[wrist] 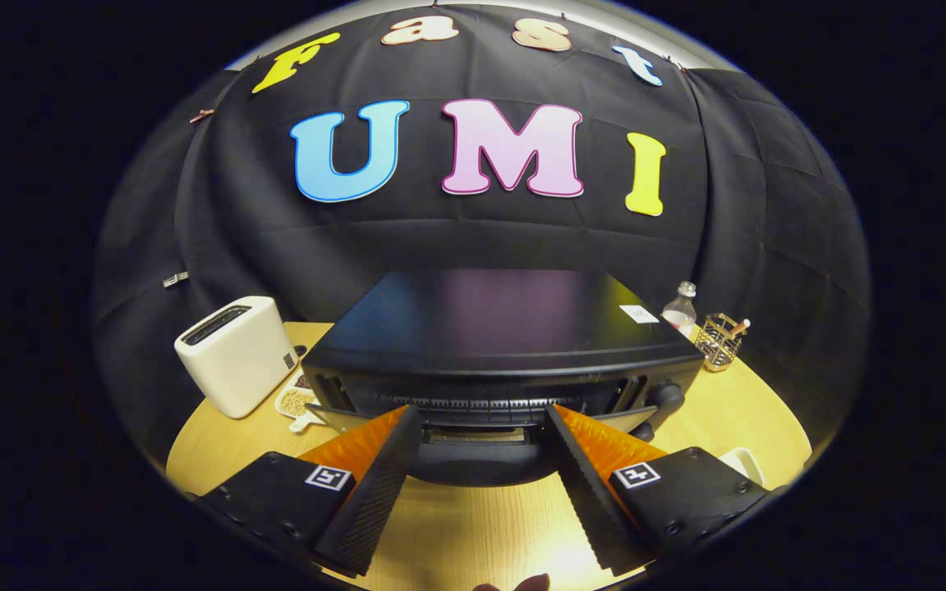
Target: Open the toaster oven, put the food inside, and close the toaster oven door.
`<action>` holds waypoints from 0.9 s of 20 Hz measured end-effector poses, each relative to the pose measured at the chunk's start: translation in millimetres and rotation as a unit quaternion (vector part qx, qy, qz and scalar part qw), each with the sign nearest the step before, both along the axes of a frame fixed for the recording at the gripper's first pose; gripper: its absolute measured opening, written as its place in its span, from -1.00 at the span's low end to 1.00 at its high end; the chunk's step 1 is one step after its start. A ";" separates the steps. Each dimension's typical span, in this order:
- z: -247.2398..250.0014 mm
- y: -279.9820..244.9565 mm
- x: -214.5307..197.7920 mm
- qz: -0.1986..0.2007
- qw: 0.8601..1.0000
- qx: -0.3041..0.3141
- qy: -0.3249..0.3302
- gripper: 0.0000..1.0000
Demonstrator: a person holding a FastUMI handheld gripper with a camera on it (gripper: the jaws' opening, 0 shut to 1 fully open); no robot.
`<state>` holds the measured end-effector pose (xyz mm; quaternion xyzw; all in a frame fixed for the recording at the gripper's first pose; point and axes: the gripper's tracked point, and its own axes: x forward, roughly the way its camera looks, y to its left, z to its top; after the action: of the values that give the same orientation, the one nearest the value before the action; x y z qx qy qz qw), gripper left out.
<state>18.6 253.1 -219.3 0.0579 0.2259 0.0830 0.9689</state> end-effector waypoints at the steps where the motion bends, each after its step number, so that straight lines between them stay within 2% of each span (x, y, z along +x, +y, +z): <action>1: -6.3 -0.7 -11.3 0.001 1.000 0.004 0.008 0.99; 6: -47.1 -1.7 -57.8 0.016 0.998 -0.033 0.059 0.97; 12: -106.5 -8.4 -92.4 0.038 0.988 -0.061 0.138 0.98; 18: -118.6 -18.4 -115.4 0.063 0.983 -0.057 0.163 0.98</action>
<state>-96.8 234.8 -337.8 0.0006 0.3884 0.1204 0.9136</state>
